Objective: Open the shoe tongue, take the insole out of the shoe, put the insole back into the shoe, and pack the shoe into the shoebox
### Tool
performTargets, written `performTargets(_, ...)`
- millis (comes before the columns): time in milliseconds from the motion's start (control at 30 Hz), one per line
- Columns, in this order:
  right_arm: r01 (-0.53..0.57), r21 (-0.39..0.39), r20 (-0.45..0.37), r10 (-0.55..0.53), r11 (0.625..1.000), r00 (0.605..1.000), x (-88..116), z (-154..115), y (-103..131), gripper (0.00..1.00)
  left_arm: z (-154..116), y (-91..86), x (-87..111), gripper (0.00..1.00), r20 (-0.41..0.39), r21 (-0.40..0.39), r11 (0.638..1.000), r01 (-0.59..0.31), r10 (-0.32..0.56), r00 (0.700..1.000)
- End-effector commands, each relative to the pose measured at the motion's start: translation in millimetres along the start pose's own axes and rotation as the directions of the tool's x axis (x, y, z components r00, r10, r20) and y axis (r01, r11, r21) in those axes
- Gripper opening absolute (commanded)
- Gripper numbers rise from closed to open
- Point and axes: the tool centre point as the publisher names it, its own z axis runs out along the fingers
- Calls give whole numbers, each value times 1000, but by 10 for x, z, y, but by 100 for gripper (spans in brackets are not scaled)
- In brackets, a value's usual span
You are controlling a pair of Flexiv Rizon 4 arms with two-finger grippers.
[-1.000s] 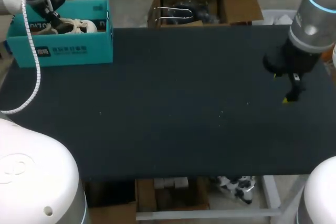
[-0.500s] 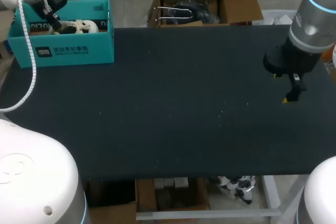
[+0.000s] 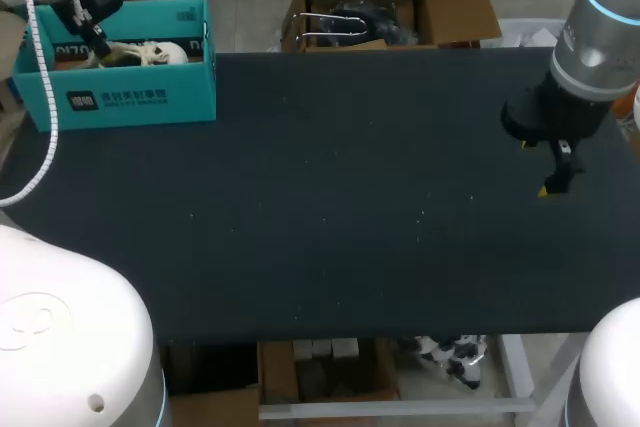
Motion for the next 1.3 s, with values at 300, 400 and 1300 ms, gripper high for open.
performTargets(300,0,3,-3,0,1000,1000,-4,-7,6,100,58,-262,-350,100,70,-3,976,216,-215,974)
performTargets(400,0,3,-3,0,1000,1000,-4,-7,6,100,-98,-238,-330,100,82,19,974,228,-228,970)
performTargets(1300,0,3,-3,0,1000,1000,-4,-7,6,100,-1208,267,751,100,131,34,999,-28,23,991)
